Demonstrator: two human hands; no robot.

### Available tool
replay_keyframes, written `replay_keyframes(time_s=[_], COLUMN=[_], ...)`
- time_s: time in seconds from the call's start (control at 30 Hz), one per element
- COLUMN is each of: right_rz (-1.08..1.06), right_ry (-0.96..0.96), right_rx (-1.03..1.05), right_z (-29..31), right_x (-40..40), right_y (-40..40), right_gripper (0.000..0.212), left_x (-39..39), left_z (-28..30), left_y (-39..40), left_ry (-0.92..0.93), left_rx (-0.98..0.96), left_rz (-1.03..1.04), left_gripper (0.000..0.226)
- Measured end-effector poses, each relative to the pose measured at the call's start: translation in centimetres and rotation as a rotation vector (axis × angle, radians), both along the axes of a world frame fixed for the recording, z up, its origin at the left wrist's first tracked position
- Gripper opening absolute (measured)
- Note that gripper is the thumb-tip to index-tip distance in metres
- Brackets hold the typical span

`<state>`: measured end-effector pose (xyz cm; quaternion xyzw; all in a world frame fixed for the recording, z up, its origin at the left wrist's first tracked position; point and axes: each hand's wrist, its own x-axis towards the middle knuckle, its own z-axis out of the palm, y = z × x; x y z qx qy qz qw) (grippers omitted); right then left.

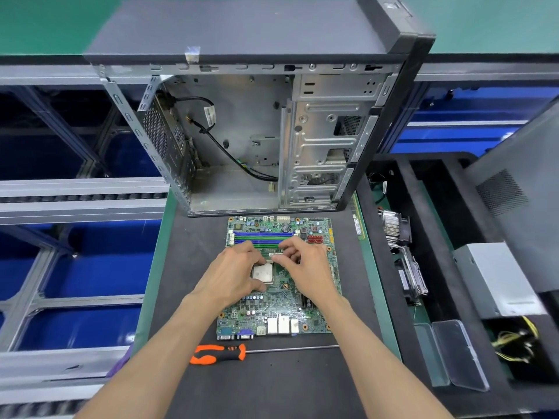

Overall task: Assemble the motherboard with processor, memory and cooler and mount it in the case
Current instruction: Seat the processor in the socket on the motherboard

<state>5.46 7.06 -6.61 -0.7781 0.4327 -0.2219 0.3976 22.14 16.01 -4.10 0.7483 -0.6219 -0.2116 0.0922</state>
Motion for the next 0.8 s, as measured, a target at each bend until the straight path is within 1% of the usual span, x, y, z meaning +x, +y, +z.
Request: replay_keyframes(time_s=[0.47, 0.8], right_rz=[-0.012, -0.002], right_ry=[0.004, 0.004], right_rx=[0.015, 0.002], right_z=[0.5, 0.9], right_x=[0.1, 0.0], right_y=[0.0, 0.2], right_gripper=[0.021, 0.022], left_x=[0.2, -0.1], left_z=[-0.3, -0.8], left_y=[0.3, 1.1], left_ry=[-0.015, 0.065], left_rx=[-0.033, -0.105], left_rz=[-0.006, 0.032], left_gripper=[0.061, 0.055])
